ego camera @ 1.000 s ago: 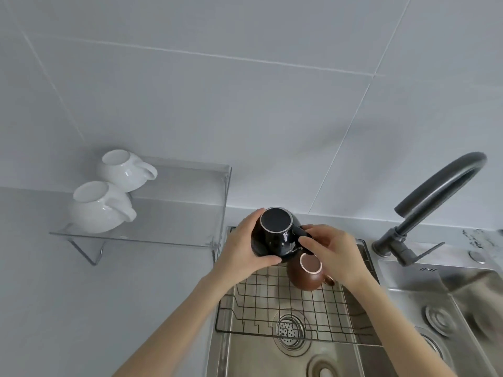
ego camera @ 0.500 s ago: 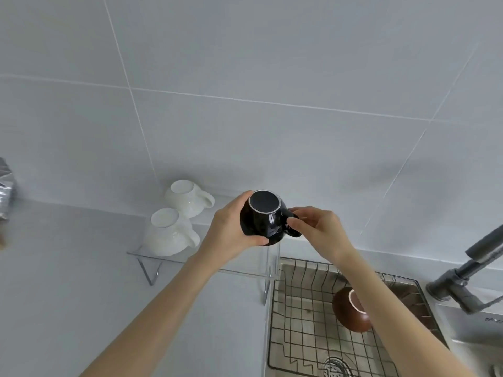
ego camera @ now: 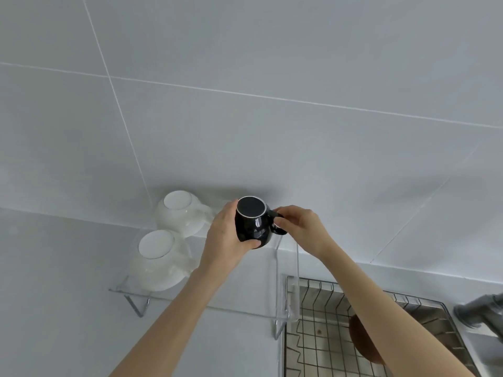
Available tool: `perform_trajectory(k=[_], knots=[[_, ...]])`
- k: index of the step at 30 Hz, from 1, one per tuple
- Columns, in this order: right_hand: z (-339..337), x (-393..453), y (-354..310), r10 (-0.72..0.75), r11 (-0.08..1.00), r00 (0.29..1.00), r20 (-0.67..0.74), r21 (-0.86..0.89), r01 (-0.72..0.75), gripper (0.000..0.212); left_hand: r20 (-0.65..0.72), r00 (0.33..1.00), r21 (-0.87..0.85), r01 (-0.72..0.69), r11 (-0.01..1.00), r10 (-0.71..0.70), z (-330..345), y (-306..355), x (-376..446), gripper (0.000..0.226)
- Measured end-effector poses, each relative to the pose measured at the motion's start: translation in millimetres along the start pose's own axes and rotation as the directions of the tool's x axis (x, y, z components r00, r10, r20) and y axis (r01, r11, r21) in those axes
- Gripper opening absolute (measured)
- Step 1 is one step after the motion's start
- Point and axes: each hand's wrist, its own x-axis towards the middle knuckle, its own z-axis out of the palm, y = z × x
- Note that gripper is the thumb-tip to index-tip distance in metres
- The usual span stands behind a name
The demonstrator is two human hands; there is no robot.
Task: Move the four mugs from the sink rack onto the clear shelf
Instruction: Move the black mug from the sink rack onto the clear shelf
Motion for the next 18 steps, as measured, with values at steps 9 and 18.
perform_trajectory(k=[9, 18], knots=[[12.2, 16.3, 14.5, -0.019, 0.999, 1.0, 0.001, -0.025, 0.019, 0.015, -0.034, 0.999, 0.091, 0.031, 0.995, -0.028, 9.4, -17.6, 9.4, 0.089], [12.4, 19.1, 18.0, -0.029, 0.999, 1.0, -0.01, -0.013, 0.029, 0.014, -0.092, 0.994, 0.104, 0.072, 0.992, -0.063, 18.5, -18.7, 4.5, 0.085]])
